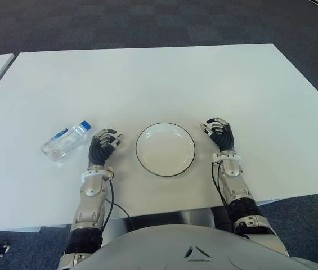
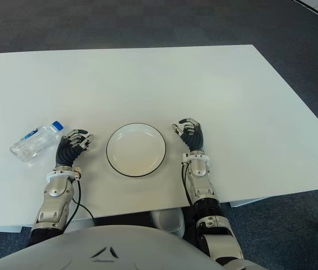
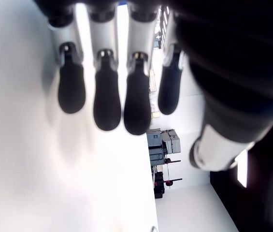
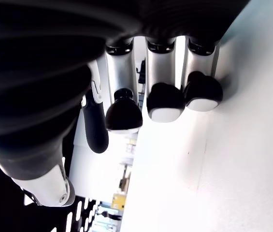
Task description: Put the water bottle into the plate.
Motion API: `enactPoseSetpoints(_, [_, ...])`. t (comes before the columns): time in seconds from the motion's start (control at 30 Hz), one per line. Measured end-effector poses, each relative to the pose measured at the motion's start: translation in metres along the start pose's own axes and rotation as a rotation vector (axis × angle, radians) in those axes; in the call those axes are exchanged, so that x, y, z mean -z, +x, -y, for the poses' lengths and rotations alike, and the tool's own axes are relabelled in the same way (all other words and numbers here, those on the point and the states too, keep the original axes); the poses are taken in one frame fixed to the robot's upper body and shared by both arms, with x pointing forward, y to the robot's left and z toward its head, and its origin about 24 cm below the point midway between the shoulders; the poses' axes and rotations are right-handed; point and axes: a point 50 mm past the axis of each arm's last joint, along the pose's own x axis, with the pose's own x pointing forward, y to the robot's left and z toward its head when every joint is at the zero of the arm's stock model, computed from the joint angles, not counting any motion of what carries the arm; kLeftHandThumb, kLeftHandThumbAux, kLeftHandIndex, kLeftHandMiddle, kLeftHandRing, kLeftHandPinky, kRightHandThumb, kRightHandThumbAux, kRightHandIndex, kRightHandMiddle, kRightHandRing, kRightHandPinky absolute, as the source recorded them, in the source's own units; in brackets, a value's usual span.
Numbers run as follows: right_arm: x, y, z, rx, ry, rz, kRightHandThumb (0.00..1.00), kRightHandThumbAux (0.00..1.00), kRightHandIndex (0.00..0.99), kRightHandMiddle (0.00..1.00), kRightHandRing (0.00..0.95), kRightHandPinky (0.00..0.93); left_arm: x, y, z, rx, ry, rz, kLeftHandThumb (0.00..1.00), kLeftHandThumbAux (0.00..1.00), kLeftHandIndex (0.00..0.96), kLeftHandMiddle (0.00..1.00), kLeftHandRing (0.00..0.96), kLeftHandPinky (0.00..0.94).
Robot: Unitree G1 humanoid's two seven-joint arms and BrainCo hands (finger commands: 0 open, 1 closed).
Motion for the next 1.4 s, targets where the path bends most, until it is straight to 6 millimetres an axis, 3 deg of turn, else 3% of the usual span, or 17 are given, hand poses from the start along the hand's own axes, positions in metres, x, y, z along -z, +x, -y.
enactPoseSetpoints(0.6, [-0.001, 0.000, 0.000, -0.001, 0.002, 0.003, 0.700, 0.731, 0.437, 0.882, 0.877, 0.872, -0.001, -0.001, -0.001, -0.011, 0.002, 0.016, 0.707, 0.720, 0.433, 0.630, 0.626, 0.607])
enactPoseSetpoints(0.83, [0.000, 0.000, -0.001, -0.010, 0.002, 0.000, 0.700, 0.731, 0.437, 0.885, 0.879, 0.872, -0.014, -0.008, -0.003, -0.123, 0.118, 0.156, 0.707, 0.720, 0.432, 0.646, 0.649, 0.634])
enactPoseSetpoints(1.07, [-0.001, 0.002, -0.001, -0.011, 0.002, 0.006, 0.700, 0.731, 0.437, 0.886, 0.877, 0.870, -0.025, -0.012, -0.003, -0.273, 0.364, 0.306, 0.708, 0.720, 0.432, 0.683, 0.699, 0.697])
enactPoseSetpoints(1.27, [-0.001, 0.002, -0.001, -0.017, 0.006, 0.009, 0.701, 0.731, 0.437, 0.883, 0.877, 0.866, -0.030, -0.014, -0.007, -0.406, 0.628, 0.387, 0.708, 0.720, 0.432, 0.616, 0.626, 0.594])
enactPoseSetpoints(1.37, [0.000, 0.001, -0.002, -0.018, 0.010, 0.008, 0.701, 0.731, 0.437, 0.881, 0.876, 0.864, -0.033, -0.014, -0.011, -0.473, 0.718, 0.393, 0.793, 0.694, 0.415, 0.527, 0.593, 0.538])
enactPoseSetpoints(1.4, [0.000, 0.001, -0.002, -0.018, 0.011, 0.009, 0.701, 0.731, 0.437, 0.880, 0.877, 0.869, -0.034, -0.014, -0.012, -0.488, 0.736, 0.391, 0.808, 0.690, 0.426, 0.496, 0.506, 0.472])
